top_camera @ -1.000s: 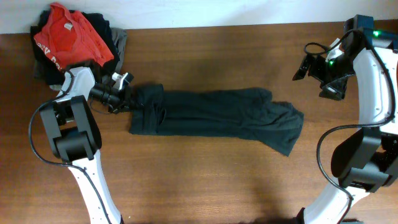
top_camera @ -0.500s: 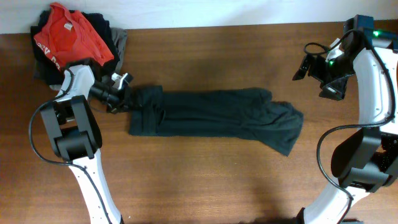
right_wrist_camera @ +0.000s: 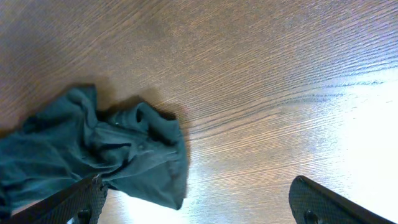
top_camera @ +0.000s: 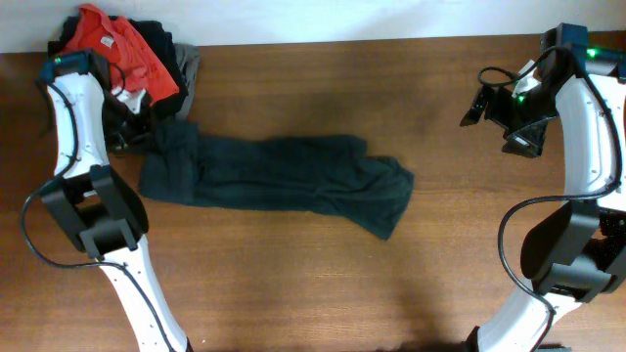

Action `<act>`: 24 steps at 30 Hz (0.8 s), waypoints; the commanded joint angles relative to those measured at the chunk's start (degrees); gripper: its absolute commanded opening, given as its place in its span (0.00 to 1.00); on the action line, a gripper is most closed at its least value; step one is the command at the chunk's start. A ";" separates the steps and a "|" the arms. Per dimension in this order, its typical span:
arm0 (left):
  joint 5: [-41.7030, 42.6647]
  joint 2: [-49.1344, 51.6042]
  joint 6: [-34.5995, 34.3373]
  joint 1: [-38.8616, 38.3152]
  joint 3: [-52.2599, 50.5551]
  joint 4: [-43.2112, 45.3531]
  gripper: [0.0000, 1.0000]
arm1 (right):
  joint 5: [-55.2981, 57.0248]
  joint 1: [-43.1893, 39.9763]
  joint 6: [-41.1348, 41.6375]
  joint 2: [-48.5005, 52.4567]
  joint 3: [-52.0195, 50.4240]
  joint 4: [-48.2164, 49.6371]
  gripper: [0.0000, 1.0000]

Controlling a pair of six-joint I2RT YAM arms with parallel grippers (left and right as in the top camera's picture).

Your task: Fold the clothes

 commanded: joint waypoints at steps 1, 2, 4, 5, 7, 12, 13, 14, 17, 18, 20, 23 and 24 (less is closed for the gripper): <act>-4.96 0.20 -1.60 -2.08 3.98 -1.64 0.00 | 0.22 0.35 0.07 0.09 0.63 -0.04 0.99; -5.68 0.20 -1.55 -2.82 4.37 -2.12 0.01 | 0.22 0.35 0.07 0.09 0.63 -0.02 0.99; -8.02 0.20 -1.55 -4.48 4.44 -2.80 0.01 | 0.22 0.35 0.07 0.09 0.63 -0.02 0.99; -9.25 0.20 -1.55 -5.35 4.31 -2.80 0.01 | 0.22 0.35 0.07 0.09 0.63 -0.04 0.99; -11.82 0.22 -1.53 -7.41 4.11 -2.80 0.00 | 0.22 0.35 0.07 0.09 0.63 -0.04 0.99; -15.32 0.22 -1.55 -12.41 4.11 -2.80 0.01 | 0.22 0.35 0.07 0.09 0.63 -0.02 0.99; -15.69 0.22 -1.55 -13.31 4.11 -2.80 0.01 | 0.22 0.35 0.07 0.09 0.63 -0.02 0.99; -16.04 0.22 -1.53 -14.38 4.11 -2.80 0.01 | 0.22 0.35 0.07 0.09 0.63 -0.02 0.99; -16.06 0.22 -1.51 -16.94 4.09 -2.80 0.01 | 0.22 0.35 0.07 0.09 0.63 -0.04 0.99; -16.06 0.24 -1.51 -17.66 4.09 -2.80 0.02 | 0.22 0.35 0.07 0.09 0.63 -0.04 0.99; -16.06 0.24 -1.51 -18.99 3.87 -2.80 0.04 | 0.22 0.35 0.07 0.09 0.63 -0.04 0.99; -16.06 0.24 -1.51 -20.48 3.30 -2.78 0.04 | 0.22 0.35 0.07 0.09 0.63 -0.02 0.99; -16.06 0.24 -1.53 -20.81 2.99 -2.80 0.04 | 0.22 0.35 0.07 0.09 0.63 -0.02 0.99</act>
